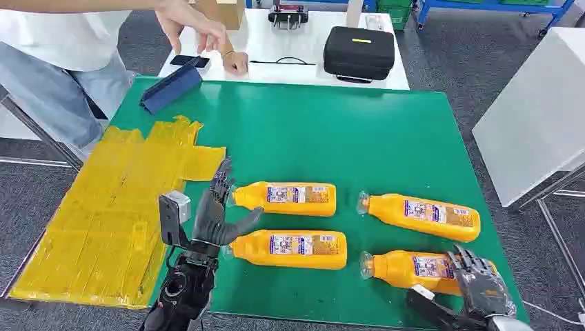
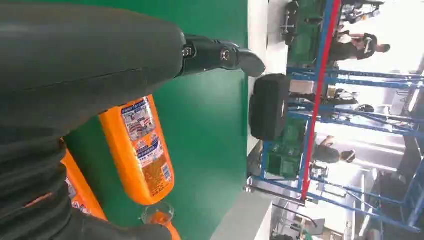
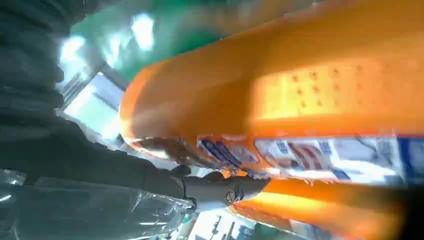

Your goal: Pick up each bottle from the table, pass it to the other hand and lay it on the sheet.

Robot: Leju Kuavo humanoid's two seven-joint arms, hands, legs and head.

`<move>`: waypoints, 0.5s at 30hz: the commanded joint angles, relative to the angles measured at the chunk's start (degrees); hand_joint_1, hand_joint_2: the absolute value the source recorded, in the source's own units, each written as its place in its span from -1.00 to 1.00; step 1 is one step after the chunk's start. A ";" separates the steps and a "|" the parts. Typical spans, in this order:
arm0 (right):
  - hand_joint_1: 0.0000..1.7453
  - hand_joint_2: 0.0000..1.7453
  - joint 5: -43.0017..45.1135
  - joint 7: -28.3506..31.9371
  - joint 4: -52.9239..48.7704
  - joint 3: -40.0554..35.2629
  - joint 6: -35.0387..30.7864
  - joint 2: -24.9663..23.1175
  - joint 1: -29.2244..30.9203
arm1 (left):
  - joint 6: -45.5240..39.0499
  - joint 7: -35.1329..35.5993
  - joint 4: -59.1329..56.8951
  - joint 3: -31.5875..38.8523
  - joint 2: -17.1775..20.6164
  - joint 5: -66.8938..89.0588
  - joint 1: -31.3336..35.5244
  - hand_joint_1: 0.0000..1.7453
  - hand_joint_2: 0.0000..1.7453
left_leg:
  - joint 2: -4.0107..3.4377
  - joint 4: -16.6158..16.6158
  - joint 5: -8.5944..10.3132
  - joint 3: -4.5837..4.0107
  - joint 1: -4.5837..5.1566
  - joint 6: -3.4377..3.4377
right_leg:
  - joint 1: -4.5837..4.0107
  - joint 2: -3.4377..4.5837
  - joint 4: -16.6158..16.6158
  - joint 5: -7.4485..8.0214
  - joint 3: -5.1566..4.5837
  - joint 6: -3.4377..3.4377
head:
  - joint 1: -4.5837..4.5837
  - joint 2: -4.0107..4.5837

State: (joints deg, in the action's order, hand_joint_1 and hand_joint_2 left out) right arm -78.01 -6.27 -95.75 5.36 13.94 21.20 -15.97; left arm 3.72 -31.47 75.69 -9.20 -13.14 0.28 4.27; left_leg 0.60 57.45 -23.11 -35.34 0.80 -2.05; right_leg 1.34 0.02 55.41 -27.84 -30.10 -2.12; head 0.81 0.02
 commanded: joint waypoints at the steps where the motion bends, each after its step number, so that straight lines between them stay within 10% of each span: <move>1: -1.00 1.00 0.21 0.65 6.15 0.94 0.19 -2.40 2.15 | 0.20 0.36 -1.95 1.69 -0.11 0.19 1.49 -1.00 1.00 | -0.04 -0.06 -0.03 0.16 -0.07 0.12 | -0.07 0.01 -0.13 0.01 0.20 0.10 | 0.02 0.00; 15: -1.00 1.00 -0.60 2.56 14.63 2.72 -3.78 -4.33 6.59 | 1.41 0.60 -4.27 0.65 -0.35 0.49 3.04 -1.00 1.00 | -0.05 -0.09 -0.02 0.34 -0.14 0.19 | -0.15 -0.02 -0.24 0.05 0.39 0.12 | 0.02 0.00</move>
State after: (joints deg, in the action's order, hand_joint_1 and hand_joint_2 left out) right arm -78.34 -4.07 -87.86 7.63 10.12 19.50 -10.98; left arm 4.90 -31.17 75.01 -8.72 -13.60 0.70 5.31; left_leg 0.55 57.45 -23.10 -35.25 0.80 -2.07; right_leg 1.34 0.04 55.41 -27.80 -30.06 -2.16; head 0.83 0.02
